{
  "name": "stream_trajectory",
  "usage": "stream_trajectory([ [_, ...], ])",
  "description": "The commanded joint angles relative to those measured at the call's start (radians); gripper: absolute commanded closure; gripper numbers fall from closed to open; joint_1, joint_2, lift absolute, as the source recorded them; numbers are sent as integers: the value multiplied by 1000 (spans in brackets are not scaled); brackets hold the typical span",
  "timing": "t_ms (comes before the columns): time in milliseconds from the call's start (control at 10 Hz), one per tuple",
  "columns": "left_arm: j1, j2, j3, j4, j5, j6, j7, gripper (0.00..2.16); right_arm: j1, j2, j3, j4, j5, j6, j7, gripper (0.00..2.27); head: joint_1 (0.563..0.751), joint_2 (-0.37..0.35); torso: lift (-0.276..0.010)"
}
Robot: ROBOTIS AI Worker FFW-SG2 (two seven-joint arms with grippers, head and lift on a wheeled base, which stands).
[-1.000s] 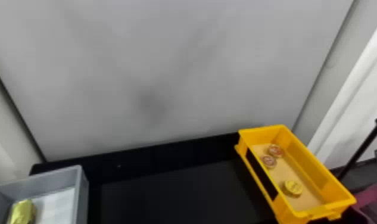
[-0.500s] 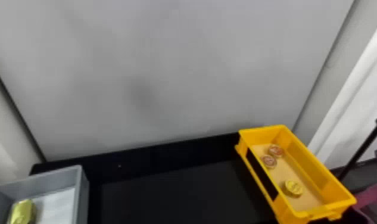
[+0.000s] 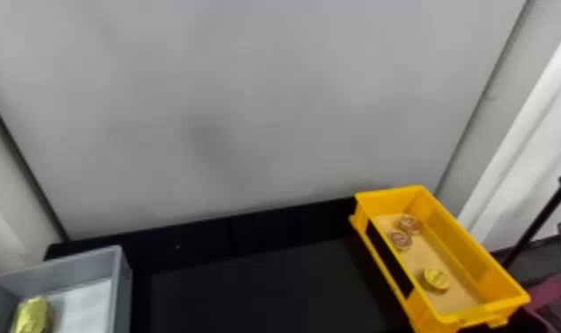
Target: Pick up the round yellow can and place it in the yellow rectangular box
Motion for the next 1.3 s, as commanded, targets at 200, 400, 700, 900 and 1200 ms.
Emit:
stream_trajectory([
  [200,-12,2,-12,8,0,5,0,314,18,8,1,12,-2,3,-9,102,606,-81,0],
  [400,-15,3,-20,11,0,0,2,314,21,5,-4,11,-2,1,-3,107,606,-81,0],
  [700,-20,8,-26,8,0,11,2,314,30,8,4,17,-2,-2,-6,108,606,-81,0],
  [900,-20,10,-28,6,0,11,2,314,33,8,2,17,-2,4,-5,113,606,-81,0],
  [1200,-22,8,-31,6,0,12,2,314,33,7,-1,12,-2,9,1,114,606,-81,0],
])
